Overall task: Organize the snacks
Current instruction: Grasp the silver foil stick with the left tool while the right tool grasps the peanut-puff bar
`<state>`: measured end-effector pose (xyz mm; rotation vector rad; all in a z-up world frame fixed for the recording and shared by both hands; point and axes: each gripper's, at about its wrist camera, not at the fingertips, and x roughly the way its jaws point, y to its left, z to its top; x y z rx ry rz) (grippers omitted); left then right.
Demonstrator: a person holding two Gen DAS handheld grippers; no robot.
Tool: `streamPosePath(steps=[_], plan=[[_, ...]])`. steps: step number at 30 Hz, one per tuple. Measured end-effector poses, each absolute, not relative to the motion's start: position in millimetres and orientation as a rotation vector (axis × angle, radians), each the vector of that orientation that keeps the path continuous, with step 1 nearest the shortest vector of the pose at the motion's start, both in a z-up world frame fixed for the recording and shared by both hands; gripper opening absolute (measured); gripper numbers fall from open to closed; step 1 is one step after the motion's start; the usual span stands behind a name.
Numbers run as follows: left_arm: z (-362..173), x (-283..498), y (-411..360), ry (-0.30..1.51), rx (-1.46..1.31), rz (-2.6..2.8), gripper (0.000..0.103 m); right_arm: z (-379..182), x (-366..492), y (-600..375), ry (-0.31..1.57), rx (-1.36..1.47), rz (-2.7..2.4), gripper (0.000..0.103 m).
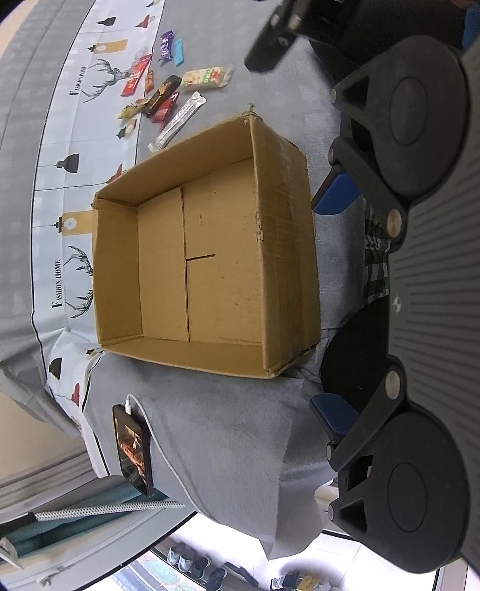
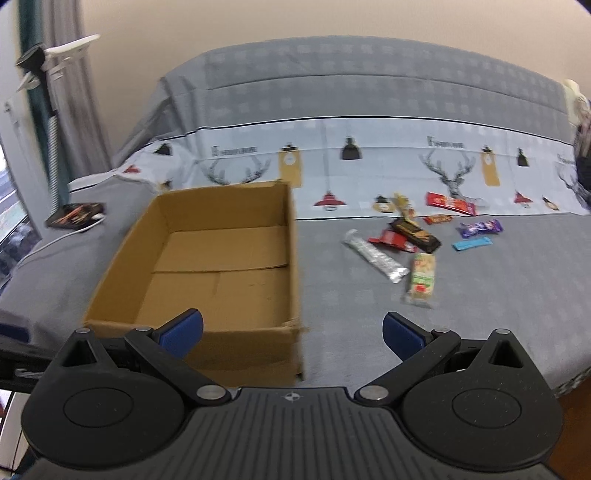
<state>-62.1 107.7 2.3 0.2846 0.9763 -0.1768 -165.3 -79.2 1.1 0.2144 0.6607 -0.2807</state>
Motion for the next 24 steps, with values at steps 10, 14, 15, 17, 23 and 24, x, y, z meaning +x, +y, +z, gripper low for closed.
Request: streamPosePath(steps=[10,14,15,17,23,24], plan=[[6.6,-24.8,76.3,1.0,0.297,-0.139,0.103,-58.2,-122.9,-218.4,0.704,0.369,-0.506,0.103],[9.7,-4.0,55.2,1.01,0.287,-0.129,0.103,-98.0,-92.8,-278.0,0.766,0.423,-0.572,0.103],[10.0,-1.0,49.4,1.011,0.291,-0.127,0.103,-109.3,-83.4,-292.0,0.788,0.444,-0.58,0.103],[10.0,10.1,33.8,1.015,0.302,-0.13,0.103,-128.3,-64.9,-311.4,0.825,0.474,-0.586,0.103],[2.8,42.9,-18.8,1.053,0.311,-0.164,0.103,-184.0,1.5,-344.8,0.938,0.438,-0.577,0.103],[2.2,46.3,-27.7,1.052,0.314,-0.171,0.103,-191.6,9.9,-348.7,0.959,0.429,-0.567,0.103]])
